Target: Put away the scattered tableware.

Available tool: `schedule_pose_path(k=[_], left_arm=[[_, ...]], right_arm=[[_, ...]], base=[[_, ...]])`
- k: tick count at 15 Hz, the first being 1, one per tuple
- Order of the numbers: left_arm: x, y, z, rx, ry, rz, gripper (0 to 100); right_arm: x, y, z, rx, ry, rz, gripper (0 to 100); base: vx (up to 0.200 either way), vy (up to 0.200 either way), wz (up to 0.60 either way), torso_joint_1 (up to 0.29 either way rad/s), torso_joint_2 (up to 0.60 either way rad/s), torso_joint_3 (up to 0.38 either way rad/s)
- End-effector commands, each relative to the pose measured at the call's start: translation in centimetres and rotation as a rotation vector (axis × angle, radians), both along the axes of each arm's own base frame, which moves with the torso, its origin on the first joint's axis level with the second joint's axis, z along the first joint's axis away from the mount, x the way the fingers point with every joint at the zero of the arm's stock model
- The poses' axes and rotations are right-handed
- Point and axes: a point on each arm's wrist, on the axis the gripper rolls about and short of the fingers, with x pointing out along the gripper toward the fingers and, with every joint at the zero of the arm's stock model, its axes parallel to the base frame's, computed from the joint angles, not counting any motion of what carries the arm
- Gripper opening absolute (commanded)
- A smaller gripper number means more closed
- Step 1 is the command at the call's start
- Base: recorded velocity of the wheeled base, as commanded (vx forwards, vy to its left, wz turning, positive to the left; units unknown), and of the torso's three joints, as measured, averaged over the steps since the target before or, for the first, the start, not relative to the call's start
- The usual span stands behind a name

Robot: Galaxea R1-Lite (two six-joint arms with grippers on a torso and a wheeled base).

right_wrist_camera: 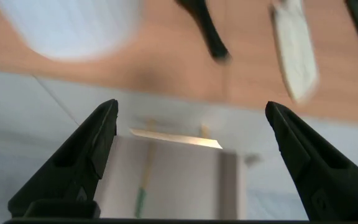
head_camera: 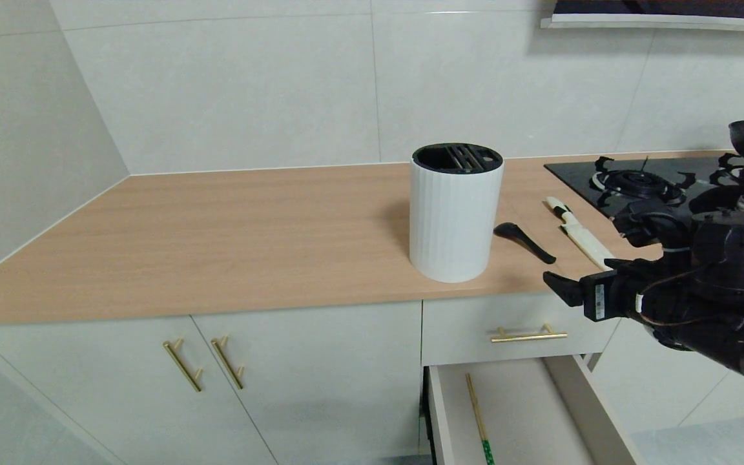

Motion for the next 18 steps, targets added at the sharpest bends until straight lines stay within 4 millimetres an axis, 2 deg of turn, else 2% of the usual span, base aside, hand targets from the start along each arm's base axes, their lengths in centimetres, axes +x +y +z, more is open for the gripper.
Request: schedule_pose_path(k=[1, 4, 6, 7, 9, 14, 16, 18], left_arm=[[0.0, 0.0, 0.0, 0.0, 0.0, 0.0, 100], [0.0, 0.0, 0.0, 0.0, 0.0, 0.0, 100], [0.0, 0.0, 0.0, 0.0, 0.0, 0.0, 100], [0.0, 0.0, 0.0, 0.0, 0.0, 0.0, 100], [0.0, 0.0, 0.0, 0.0, 0.0, 0.0, 100], [0.0, 0.0, 0.0, 0.0, 0.0, 0.0, 100], [0.0, 0.0, 0.0, 0.0, 0.0, 0.0, 100], [0.0, 0.0, 0.0, -0.002, 0.0, 0.0, 100]], right_arm=[[1.2, -0.3, 0.7, 0.013, -0.02, 0.021, 100], [4.9, 0.1, 1.2, 0.028, -0.05, 0.019, 100], [7.3, -0.4, 1.2, 0.023, -0.067, -0.012, 100], [7.8, -0.8, 1.0, 0.013, -0.066, -0.019, 100], [9.5, -2.3, -0.8, 0.026, -0.013, 0.043, 100], [10.6, -2.8, -1.8, 0.046, 0.017, 0.076, 100], [12.0, -2.7, -1.1, 0.044, 0.033, 0.072, 100], [12.6, -3.2, -0.4, 0.046, 0.115, 0.065, 100]], base=[[0.0, 0.0, 0.0, 0.0, 0.0, 0.0], [0.0, 0.0, 0.0, 0.0, 0.0, 0.0], [0.0, 0.0, 0.0, 0.0, 0.0, 0.0], [0.0, 0.0, 0.0, 0.0, 0.0, 0.0], [0.0, 0.0, 0.0, 0.0, 0.0, 0.0], [0.0, 0.0, 0.0, 0.0, 0.0, 0.0], [0.0, 0.0, 0.0, 0.0, 0.0, 0.0], [0.0, 0.0, 0.0, 0.0, 0.0, 0.0]])
